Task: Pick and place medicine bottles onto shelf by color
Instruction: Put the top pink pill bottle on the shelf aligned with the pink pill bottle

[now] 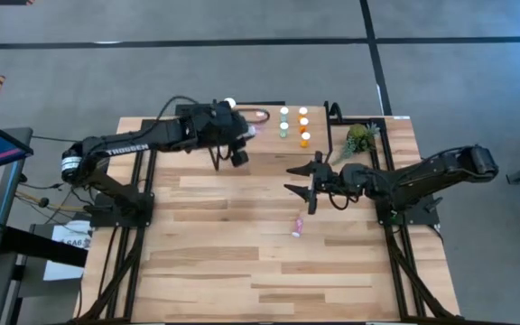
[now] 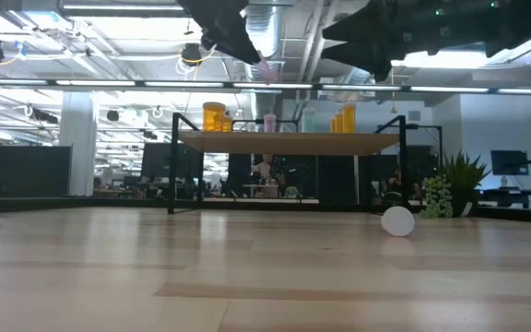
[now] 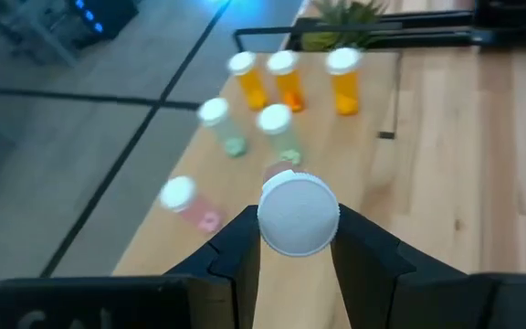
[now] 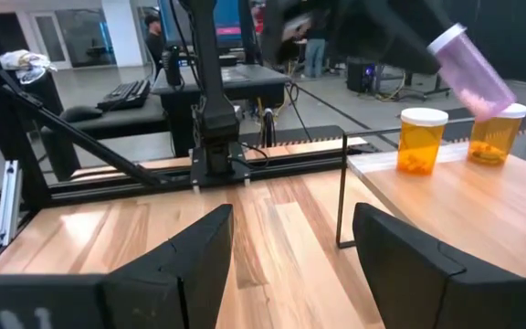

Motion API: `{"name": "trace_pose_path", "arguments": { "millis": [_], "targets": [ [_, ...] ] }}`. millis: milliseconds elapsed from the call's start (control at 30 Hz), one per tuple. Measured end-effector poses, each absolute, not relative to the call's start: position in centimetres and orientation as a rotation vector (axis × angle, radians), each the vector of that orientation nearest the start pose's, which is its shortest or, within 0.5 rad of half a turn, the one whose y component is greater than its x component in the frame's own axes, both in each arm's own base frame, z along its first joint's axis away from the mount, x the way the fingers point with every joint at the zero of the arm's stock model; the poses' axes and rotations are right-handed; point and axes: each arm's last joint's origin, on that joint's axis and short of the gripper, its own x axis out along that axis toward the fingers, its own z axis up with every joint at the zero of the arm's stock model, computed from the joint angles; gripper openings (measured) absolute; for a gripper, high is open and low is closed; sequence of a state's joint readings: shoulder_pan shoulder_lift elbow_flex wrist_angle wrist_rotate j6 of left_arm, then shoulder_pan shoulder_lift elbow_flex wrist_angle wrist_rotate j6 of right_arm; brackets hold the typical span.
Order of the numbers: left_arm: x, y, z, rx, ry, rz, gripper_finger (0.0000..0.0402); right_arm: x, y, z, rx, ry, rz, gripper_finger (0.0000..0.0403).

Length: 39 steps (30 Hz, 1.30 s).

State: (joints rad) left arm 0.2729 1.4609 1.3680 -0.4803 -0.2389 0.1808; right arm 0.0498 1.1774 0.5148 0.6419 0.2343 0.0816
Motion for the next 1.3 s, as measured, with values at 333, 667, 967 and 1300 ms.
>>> {"name": "trace_pose_path", "arguments": {
  "millis": [333, 667, 967, 1300],
  "targets": [
    [30.6, 11.7, 36.9, 0.084, 0.715, 0.402, 0.0103, 24.5, 0.2, 24.2, 0.077, 0.008, -0.202, 0.0249],
    [35.5, 13.5, 36.8, 0.094, 0.933, 0.332, 0.0103, 24.5, 0.3, 24.1, 0.075, 0.024, -0.2, 0.0249],
    [35.5, 14.8, 36.7, 0.06, 0.994, 0.324, 0.0103, 24.5, 0.3, 24.0, 0.081, 0.033, -0.2, 0.0249],
    [35.0, 16.4, 35.5, 0.016, 1.007, 0.292, 0.0103, 24.5, 0.3, 24.0, 0.083, 0.033, -0.2, 0.0249]
  ]
}}
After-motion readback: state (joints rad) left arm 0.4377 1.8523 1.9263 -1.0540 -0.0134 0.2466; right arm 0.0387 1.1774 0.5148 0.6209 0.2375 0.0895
